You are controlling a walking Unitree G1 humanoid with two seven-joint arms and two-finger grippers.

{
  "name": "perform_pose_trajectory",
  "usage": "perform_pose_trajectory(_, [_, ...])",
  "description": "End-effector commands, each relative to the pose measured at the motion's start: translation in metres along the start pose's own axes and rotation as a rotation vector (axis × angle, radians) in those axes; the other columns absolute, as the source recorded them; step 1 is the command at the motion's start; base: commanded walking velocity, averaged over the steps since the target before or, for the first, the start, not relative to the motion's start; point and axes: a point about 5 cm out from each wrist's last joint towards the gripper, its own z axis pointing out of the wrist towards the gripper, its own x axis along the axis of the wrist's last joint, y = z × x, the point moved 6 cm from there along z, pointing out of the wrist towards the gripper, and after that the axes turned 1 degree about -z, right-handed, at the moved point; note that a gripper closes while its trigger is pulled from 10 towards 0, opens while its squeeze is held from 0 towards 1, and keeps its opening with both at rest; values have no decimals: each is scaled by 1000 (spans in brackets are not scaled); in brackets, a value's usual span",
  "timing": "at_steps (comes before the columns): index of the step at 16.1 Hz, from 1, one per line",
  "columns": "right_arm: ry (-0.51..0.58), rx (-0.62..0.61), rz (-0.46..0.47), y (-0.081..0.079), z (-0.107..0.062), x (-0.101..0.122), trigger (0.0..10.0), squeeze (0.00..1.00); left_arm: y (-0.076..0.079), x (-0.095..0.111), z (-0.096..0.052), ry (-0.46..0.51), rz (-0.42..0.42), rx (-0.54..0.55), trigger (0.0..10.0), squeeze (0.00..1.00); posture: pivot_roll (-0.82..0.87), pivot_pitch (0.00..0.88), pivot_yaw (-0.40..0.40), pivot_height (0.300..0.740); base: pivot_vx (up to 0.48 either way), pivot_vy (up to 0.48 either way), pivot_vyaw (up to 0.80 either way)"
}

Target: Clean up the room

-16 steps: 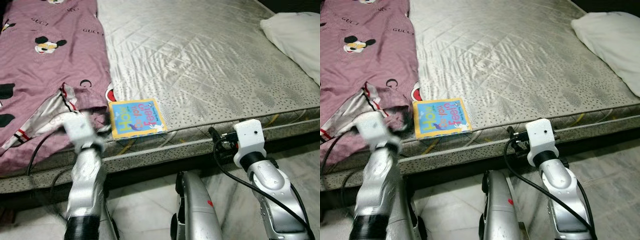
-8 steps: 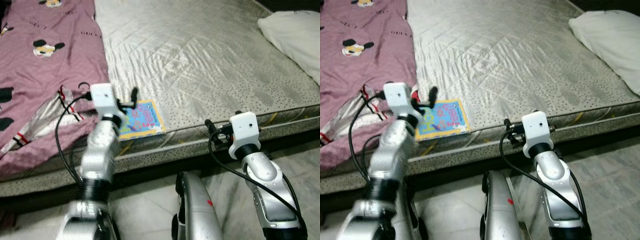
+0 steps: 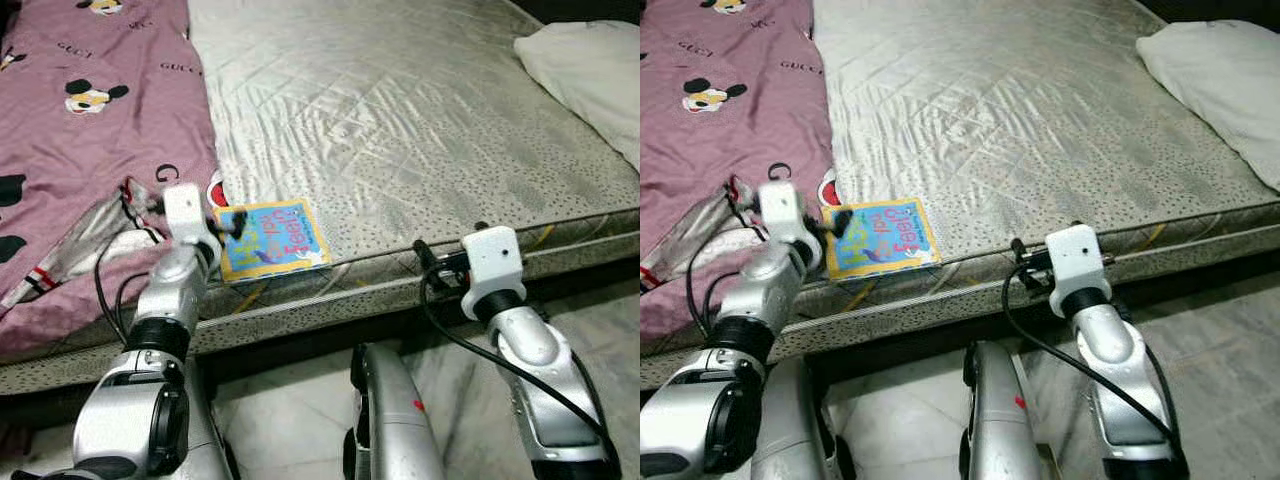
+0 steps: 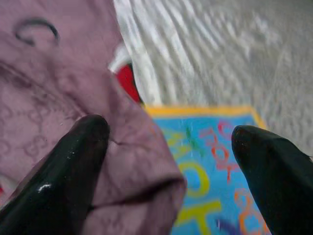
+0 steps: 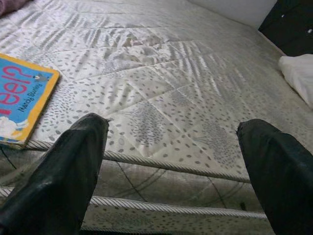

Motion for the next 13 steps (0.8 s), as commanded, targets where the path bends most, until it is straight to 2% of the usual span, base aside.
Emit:
perform_pose_trajectory(1, [7,-8,-13,6,-4,3,10000,0,2,-13,1,-64,17,-24,10000,0,-285,29,-82,535,0,0,0])
perform_pose_trajectory(4, [4,7,-21,4,-5,3,10000,0,-5,-53,-7,-211,-2,-17,10000,0,-288,36,-93,535,0,0,0])
perform_pose_trajectory(8, [2,8,-26,4,-4,2,10000,0,-8,-64,-12,-227,-22,-27,10000,0,-277,36,-89,535,0,0,0])
perform_pose_trajectory(11, [-1,6,-22,3,-2,0,10000,0,-23,-78,-27,-237,-30,-3,10000,0,-259,30,-82,535,0,0,0])
perform_pose_trajectory(13, [0,6,-21,2,-1,-1,10000,0,-27,-82,-34,-239,-27,6,10000,0,-250,27,-80,535,0,0,0])
